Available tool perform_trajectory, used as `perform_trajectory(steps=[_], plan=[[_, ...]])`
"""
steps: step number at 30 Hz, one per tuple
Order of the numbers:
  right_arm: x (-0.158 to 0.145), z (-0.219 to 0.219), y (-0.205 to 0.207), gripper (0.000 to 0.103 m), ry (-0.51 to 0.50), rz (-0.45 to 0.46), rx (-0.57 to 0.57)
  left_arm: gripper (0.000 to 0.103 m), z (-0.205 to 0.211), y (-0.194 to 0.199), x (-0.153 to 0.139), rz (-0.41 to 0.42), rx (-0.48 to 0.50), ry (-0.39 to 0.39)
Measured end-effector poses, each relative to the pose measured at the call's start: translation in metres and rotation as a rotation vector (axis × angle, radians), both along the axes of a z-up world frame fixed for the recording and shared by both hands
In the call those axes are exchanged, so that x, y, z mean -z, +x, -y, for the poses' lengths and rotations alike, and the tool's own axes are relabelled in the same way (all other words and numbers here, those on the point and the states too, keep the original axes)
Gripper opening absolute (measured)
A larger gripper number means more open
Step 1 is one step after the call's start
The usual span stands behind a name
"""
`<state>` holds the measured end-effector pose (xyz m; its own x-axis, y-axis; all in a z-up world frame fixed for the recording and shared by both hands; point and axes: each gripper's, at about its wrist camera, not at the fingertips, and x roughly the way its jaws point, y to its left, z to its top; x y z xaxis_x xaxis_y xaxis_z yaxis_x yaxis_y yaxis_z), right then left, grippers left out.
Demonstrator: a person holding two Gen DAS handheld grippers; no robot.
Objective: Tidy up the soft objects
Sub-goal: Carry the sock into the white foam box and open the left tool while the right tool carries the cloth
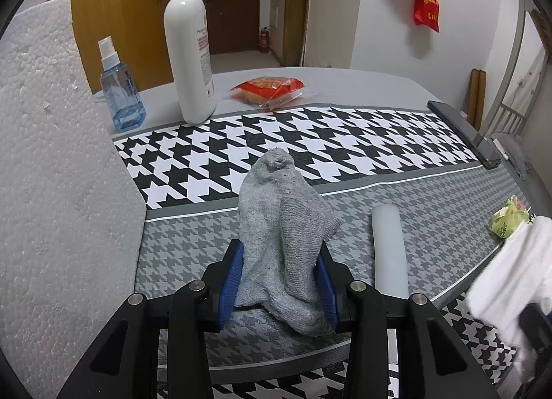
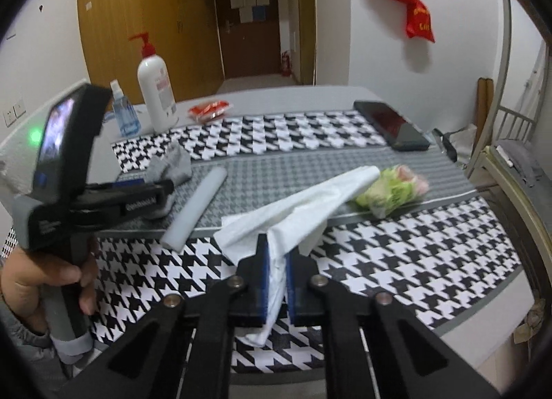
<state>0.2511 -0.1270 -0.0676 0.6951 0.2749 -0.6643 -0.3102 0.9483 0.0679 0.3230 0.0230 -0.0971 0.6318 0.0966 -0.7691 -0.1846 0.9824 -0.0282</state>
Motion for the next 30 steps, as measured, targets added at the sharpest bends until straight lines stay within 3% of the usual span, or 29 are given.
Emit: perform_trajectory(steps=[3, 5, 7, 12, 19, 30], plan=[[-0.006, 0.003, -0.006, 0.011, 0.011, 0.014, 0.008, 0.034, 0.001, 0.000, -0.001, -0.001, 0.003, 0.010], [-0.008, 0.004, -0.007, 0.011, 0.012, 0.020, 0.005, 0.023, 0.004, 0.000, -0.001, -0.002, 0.019, 0.022], [-0.008, 0.004, -0.008, 0.011, 0.015, 0.021, 0.004, 0.020, 0.005, 0.000, -0.002, -0.001, 0.032, 0.023], [-0.010, 0.007, -0.012, 0.011, 0.014, 0.031, 0.003, 0.017, 0.002, -0.004, -0.007, 0.028, 0.046, -0.019], [-0.016, 0.020, -0.018, 0.011, 0.042, 0.045, 0.022, 0.018, 0.010, -0.022, -0.023, 0.087, 0.098, 0.022], [-0.023, 0.021, -0.023, 0.011, 0.063, 0.059, 0.029, 0.018, 0.021, -0.065, -0.061, 0.210, 0.177, 0.003]])
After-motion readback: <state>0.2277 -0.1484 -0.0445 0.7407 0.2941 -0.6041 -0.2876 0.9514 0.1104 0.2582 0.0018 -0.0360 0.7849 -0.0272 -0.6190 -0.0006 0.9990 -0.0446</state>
